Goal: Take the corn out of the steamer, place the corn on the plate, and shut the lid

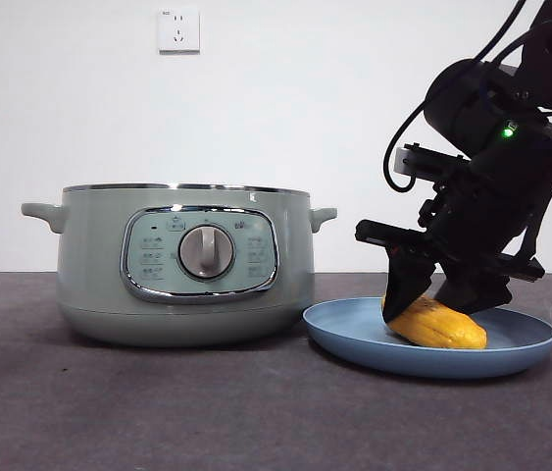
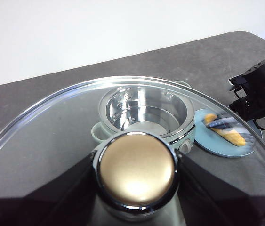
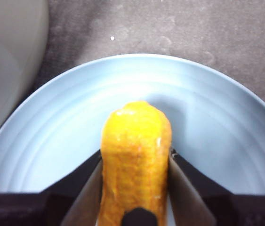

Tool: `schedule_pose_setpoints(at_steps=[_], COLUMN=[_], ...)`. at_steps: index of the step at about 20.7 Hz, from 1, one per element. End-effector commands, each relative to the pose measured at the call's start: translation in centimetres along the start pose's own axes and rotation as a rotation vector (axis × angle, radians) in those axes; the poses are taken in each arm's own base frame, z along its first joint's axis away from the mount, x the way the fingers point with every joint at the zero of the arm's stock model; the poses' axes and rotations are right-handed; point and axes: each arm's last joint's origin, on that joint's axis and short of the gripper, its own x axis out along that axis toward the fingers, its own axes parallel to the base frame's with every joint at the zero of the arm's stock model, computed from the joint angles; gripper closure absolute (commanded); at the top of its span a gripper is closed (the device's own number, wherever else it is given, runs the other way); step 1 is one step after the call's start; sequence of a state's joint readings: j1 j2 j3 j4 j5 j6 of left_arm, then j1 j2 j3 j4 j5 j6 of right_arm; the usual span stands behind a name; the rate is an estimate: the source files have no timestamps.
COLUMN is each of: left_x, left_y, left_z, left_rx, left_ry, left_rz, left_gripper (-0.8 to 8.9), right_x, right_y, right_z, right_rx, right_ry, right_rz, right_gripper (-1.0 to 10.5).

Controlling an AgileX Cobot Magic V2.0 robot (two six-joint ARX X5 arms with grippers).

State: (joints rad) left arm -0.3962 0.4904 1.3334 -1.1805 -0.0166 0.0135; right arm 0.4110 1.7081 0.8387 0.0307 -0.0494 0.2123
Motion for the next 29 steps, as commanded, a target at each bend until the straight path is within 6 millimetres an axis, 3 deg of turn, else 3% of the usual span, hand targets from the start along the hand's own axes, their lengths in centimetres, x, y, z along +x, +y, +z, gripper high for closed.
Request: schedule_pose_setpoints(at_steps=[1,6,7,10,15,21,24,29], left_x=[-0.6,0.5,1.0,2.8,7.2,16.9,21.0,26.1], left_y=[0.0,0.0,0.0,-0.2,-0.4,-0.8,-0.9,-1.1], left_z=[0.5,1.1,1.4,2.9,5.9,5.8,6.0,5.3], left_rx=[-0.014,-0.010,-0.009,0.007,0.029,0.049,0.052,0.049], left_ry=[-0.071,-0.049,-0.043,-0.070,-0.160,-0.121,-0.102,-0.054], left_rz=[0.001,0.000,0.000,-0.050,-0.116,-0.201,-0.208,-0.234], left_gripper=[8.22,8.22,8.22,8.22,8.22,8.22,8.22,8.22], right_x=[0.6,-0.2,-0.9,-4.2,-12.7,-22.8,-25.4,-27.2], right_y=[-0.1,0.0,0.1,0.6,1.3,1.3,1.1,0.8], right_z=[-0.9,-0.4,0.0,1.5,2.6,0.6,-1.0,-2.7], right_rx=[0.007,0.006,0.005,0.001,-0.015,-0.027,-0.028,-0.028], right_ry=[0.038,0.013,-0.009,-0.100,-0.242,-0.447,-0.466,-0.461], right_rz=[-0.010,0.003,0.008,0.027,0.057,0.099,0.104,0.101], right_gripper=[8.9,3.8,3.4,3.4,3.4,3.5,3.5,3.5])
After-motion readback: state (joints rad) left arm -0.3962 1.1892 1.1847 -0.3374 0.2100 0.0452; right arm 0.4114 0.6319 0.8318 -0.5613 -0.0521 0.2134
